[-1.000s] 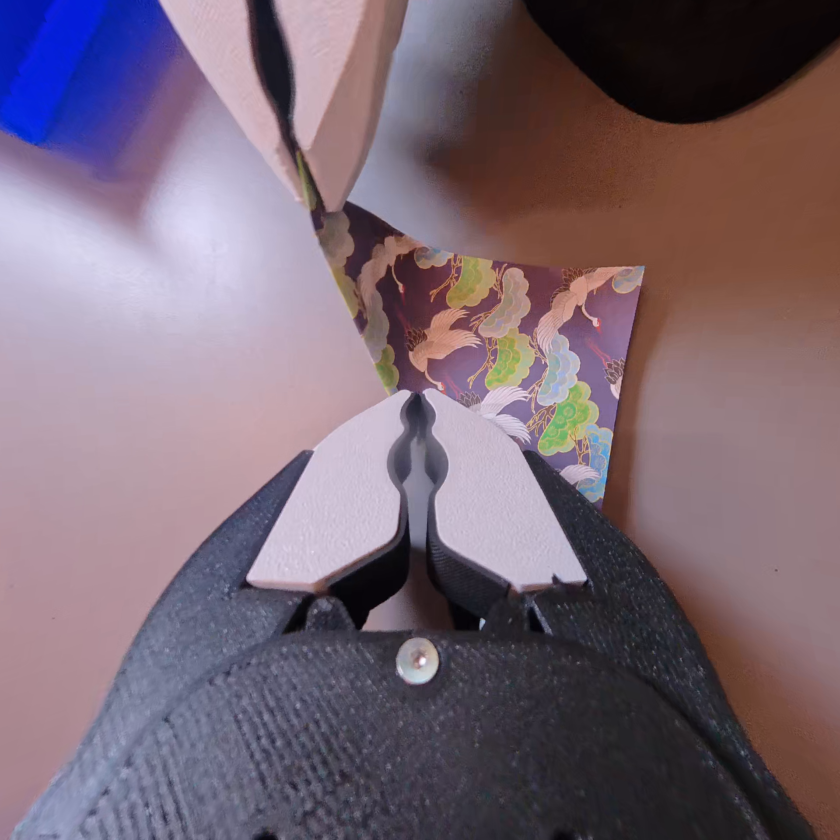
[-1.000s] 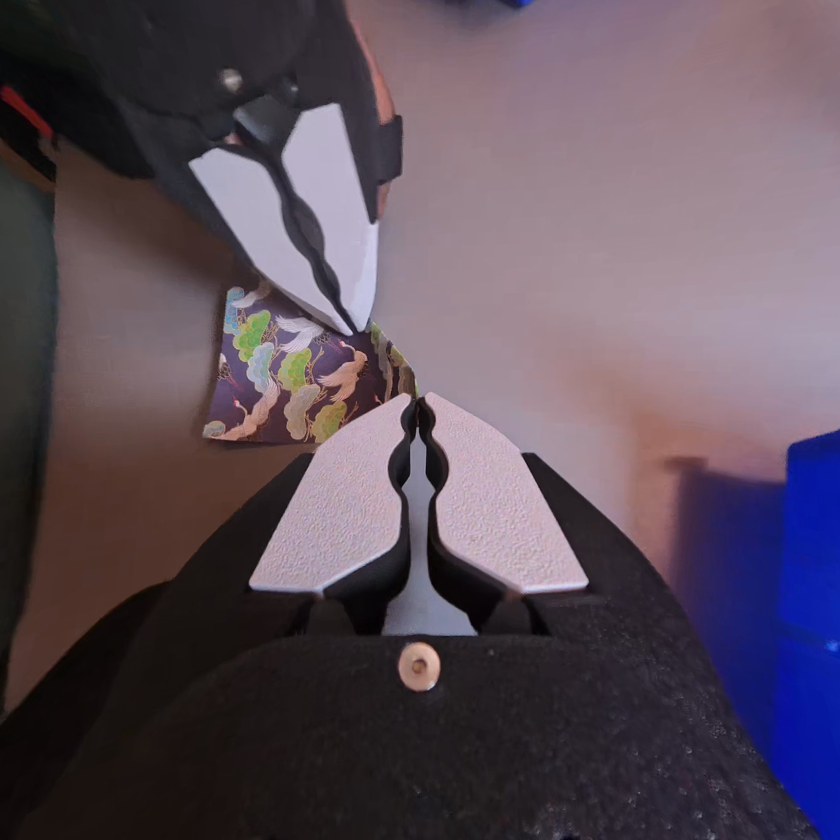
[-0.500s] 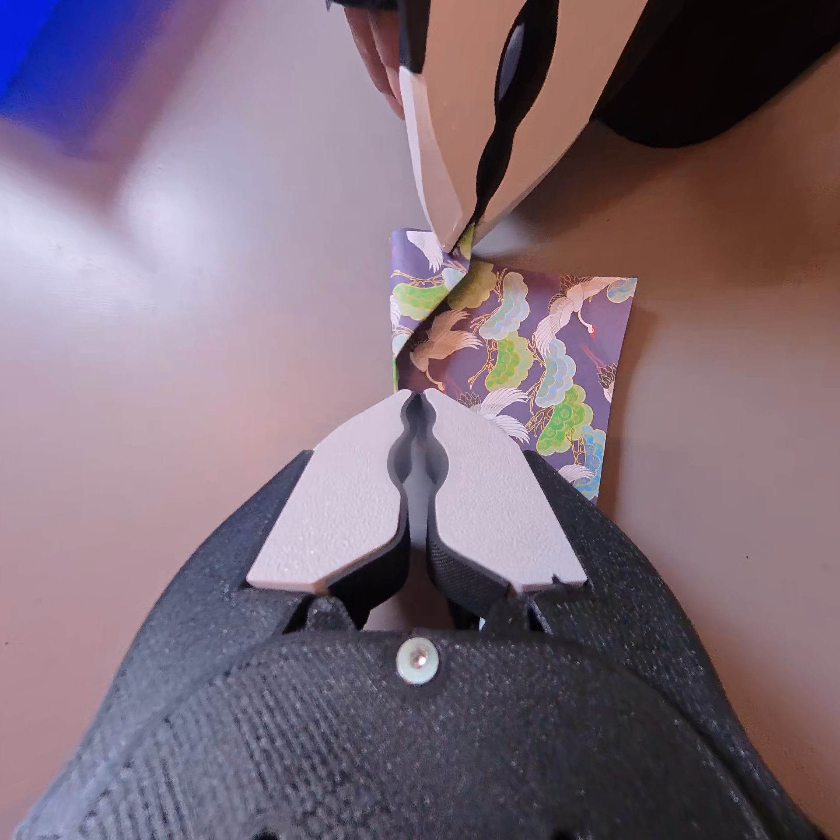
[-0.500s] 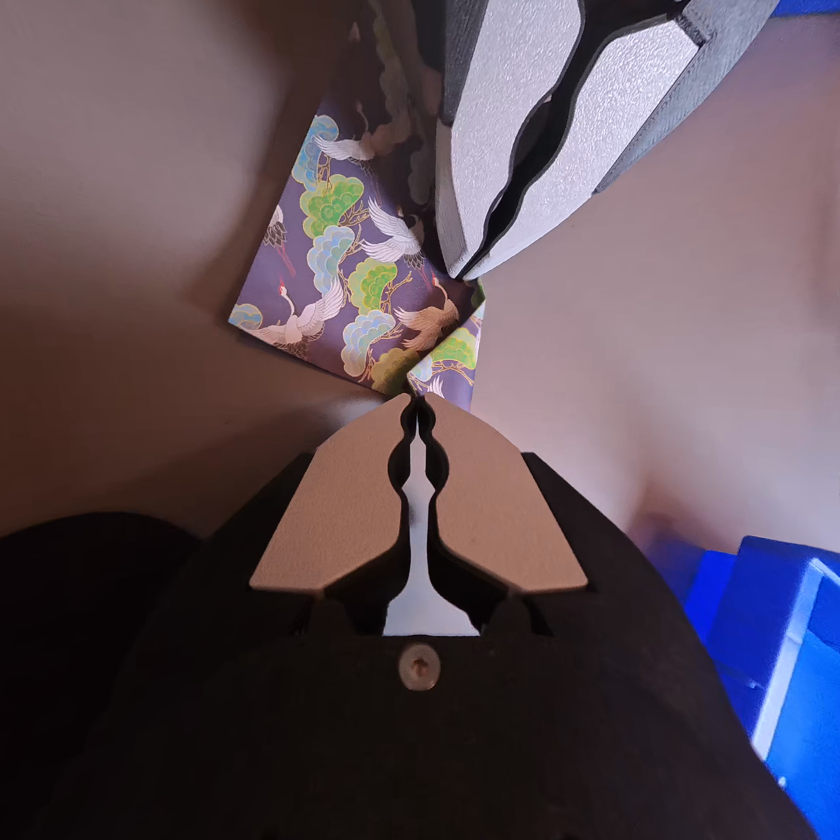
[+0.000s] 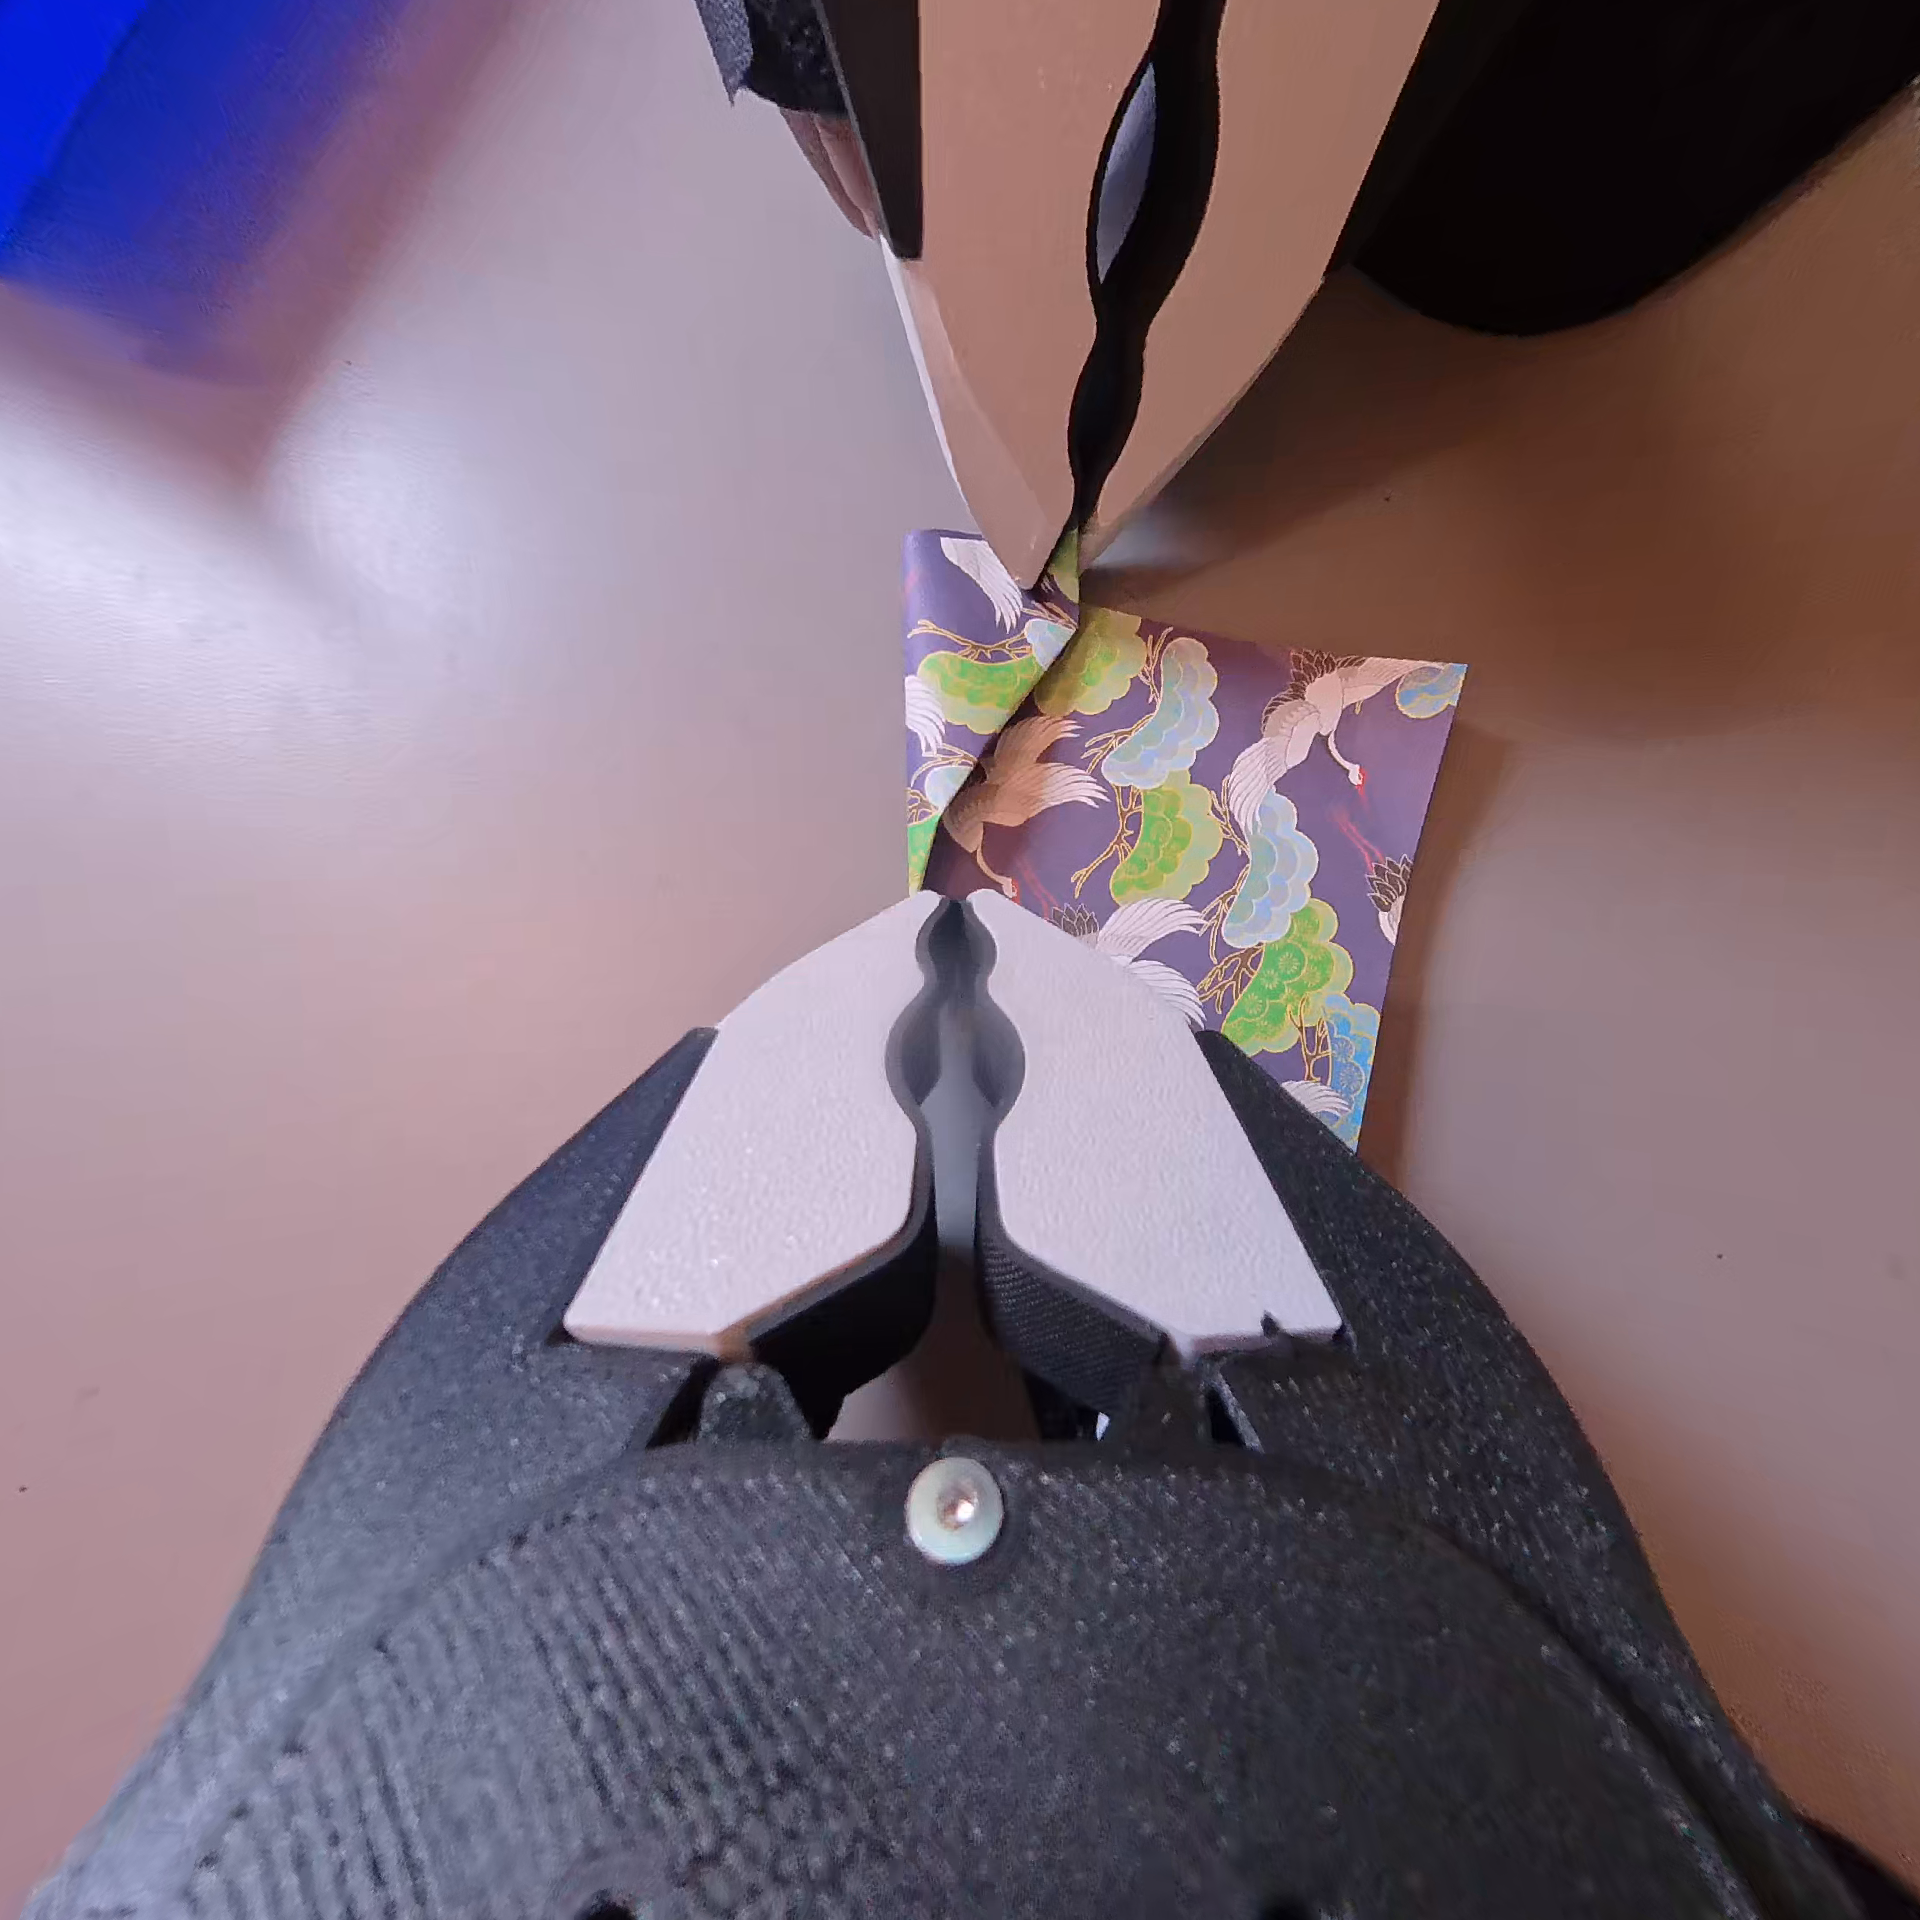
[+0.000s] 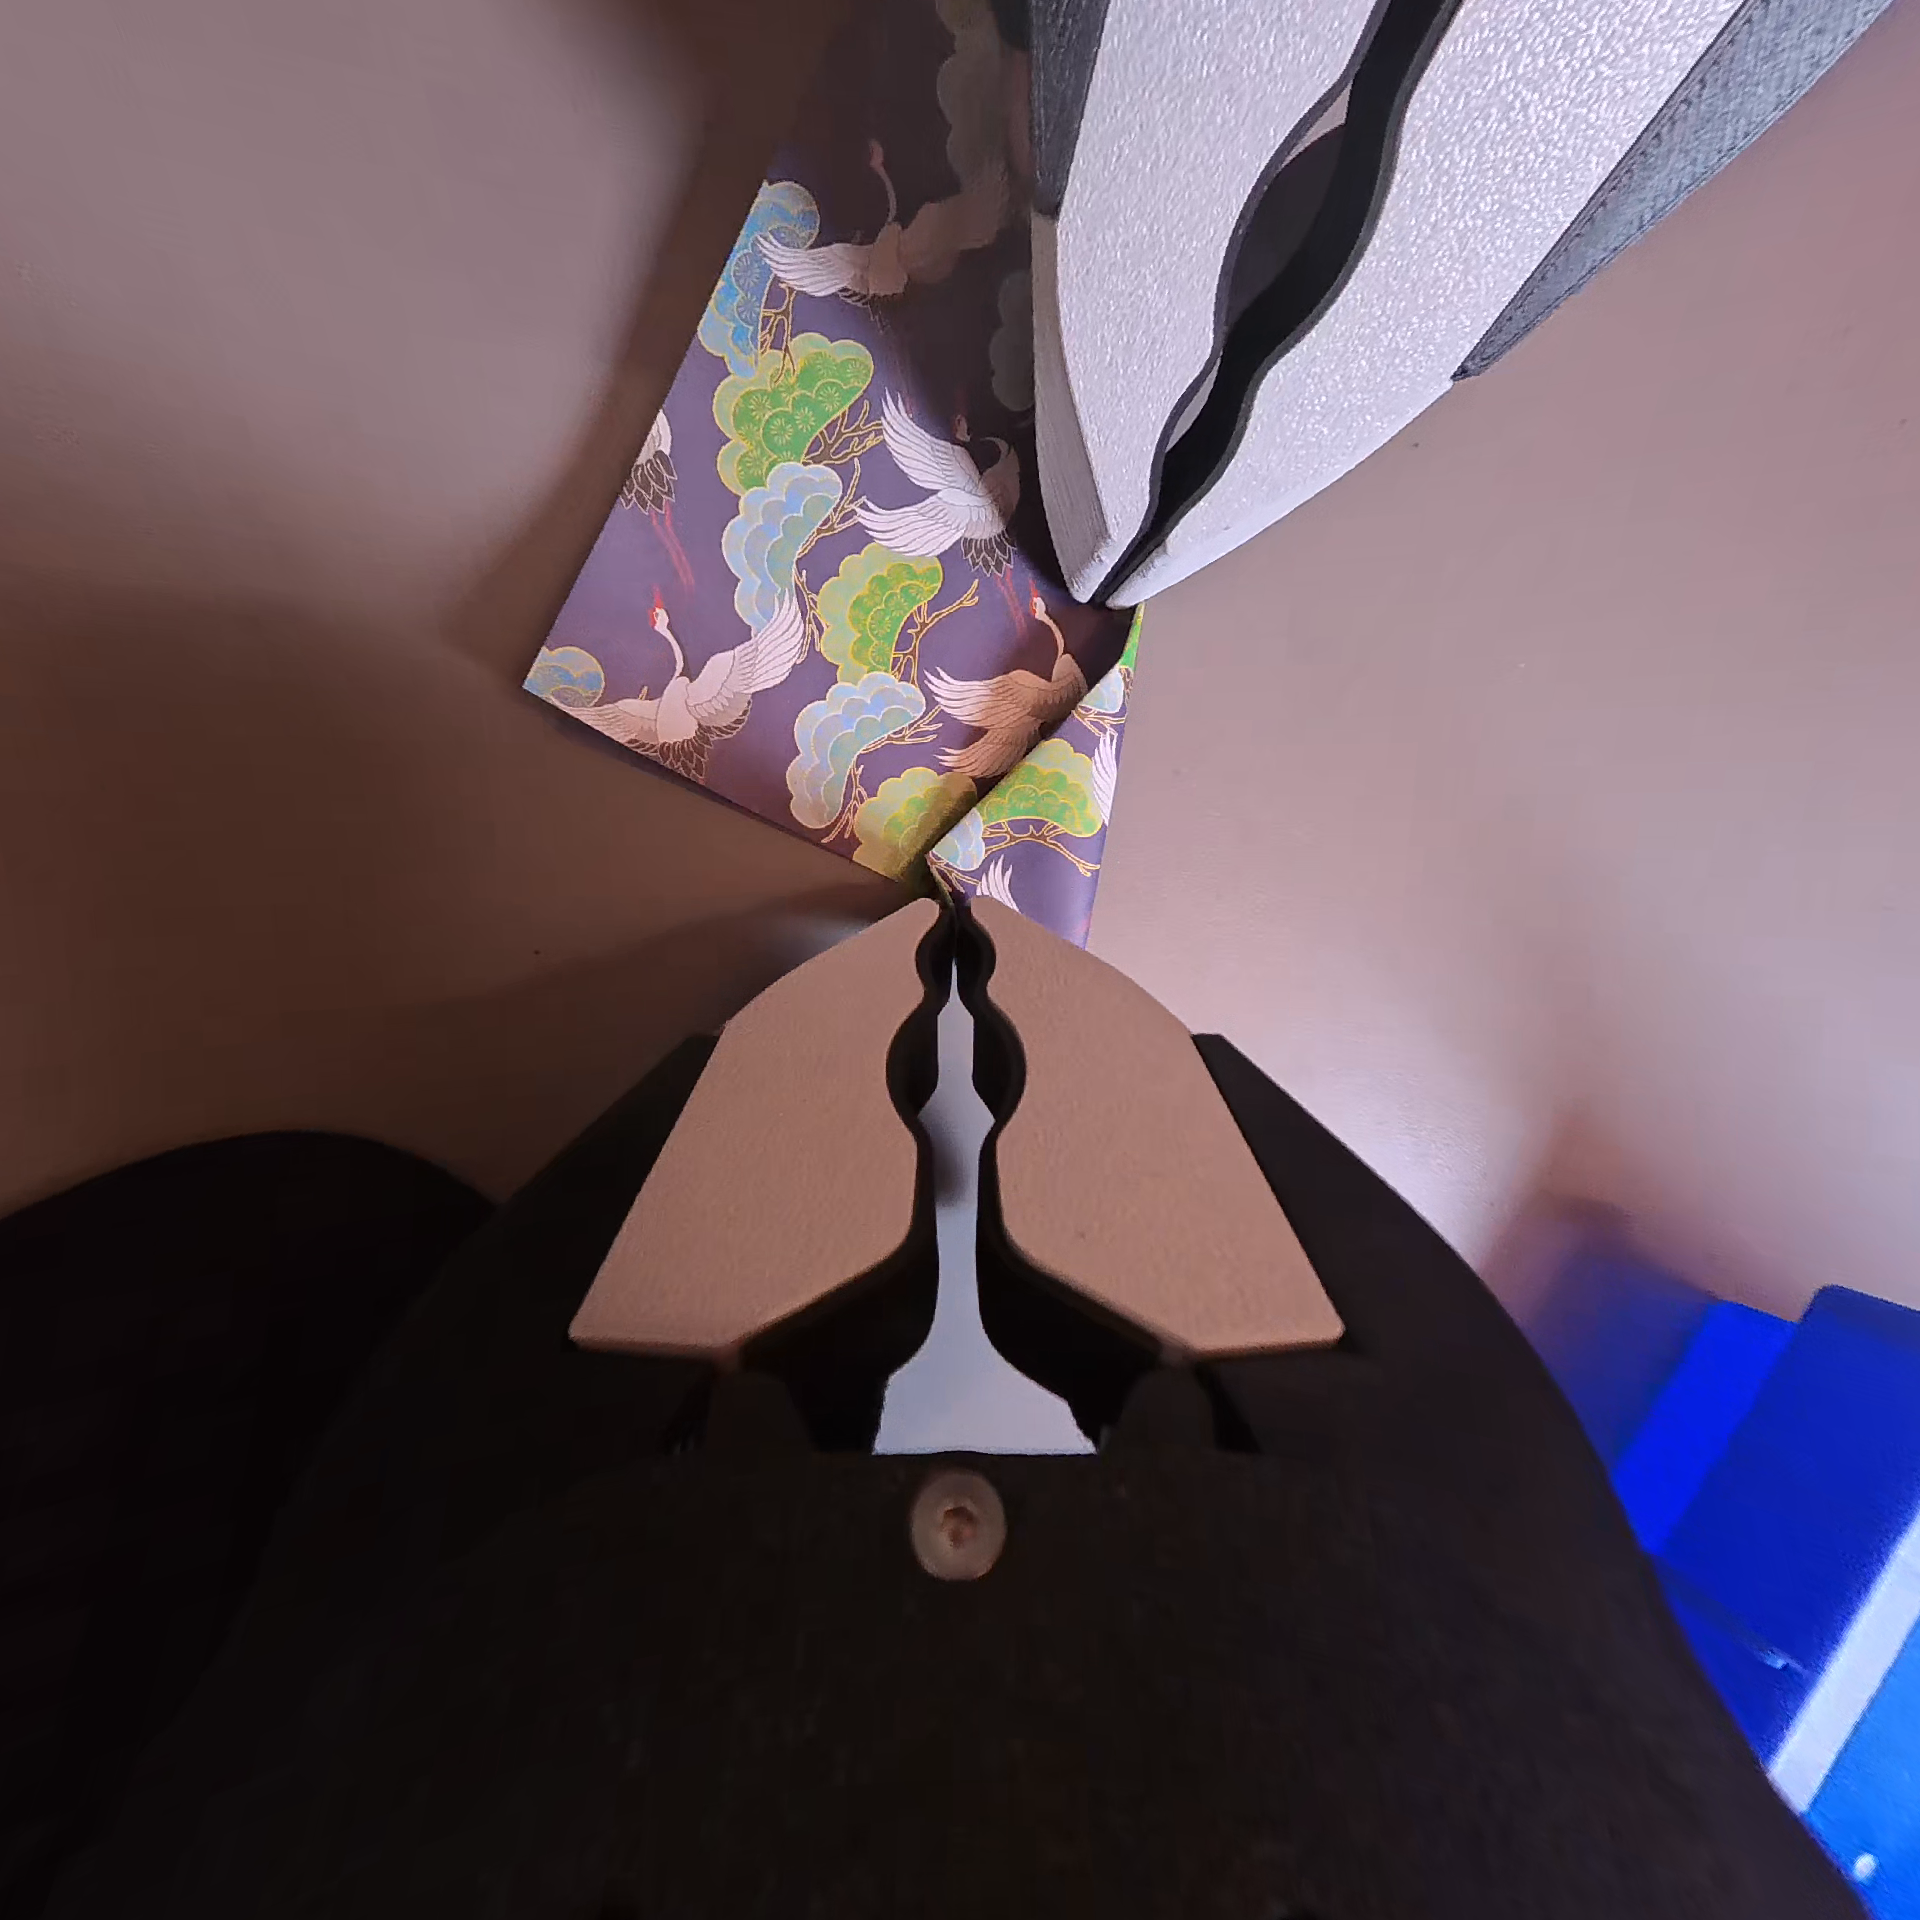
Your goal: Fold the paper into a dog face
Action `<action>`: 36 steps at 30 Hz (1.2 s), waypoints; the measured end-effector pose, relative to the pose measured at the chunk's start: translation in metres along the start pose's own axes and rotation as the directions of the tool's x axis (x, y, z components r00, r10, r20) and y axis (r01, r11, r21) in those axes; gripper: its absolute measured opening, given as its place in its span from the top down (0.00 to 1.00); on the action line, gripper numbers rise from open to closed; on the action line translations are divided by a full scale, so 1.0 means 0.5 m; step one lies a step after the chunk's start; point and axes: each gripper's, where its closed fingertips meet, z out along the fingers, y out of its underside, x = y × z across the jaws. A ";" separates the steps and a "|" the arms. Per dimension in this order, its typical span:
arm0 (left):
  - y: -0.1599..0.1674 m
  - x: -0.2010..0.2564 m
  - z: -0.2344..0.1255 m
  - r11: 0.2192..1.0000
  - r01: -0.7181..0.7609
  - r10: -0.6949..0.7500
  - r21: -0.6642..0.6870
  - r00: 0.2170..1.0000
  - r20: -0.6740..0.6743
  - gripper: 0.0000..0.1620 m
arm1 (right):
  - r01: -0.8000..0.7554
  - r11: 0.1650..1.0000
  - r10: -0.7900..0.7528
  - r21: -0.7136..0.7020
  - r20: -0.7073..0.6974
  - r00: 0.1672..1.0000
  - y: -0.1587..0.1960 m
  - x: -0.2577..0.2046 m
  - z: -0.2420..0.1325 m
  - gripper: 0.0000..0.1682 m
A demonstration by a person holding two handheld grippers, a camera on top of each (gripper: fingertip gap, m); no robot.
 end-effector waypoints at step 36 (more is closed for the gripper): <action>-0.045 -0.038 -0.009 0.991 -0.027 0.009 0.129 0.991 0.137 1.00 | -0.018 1.000 0.018 -0.001 -0.014 1.000 0.000 0.001 0.000 1.00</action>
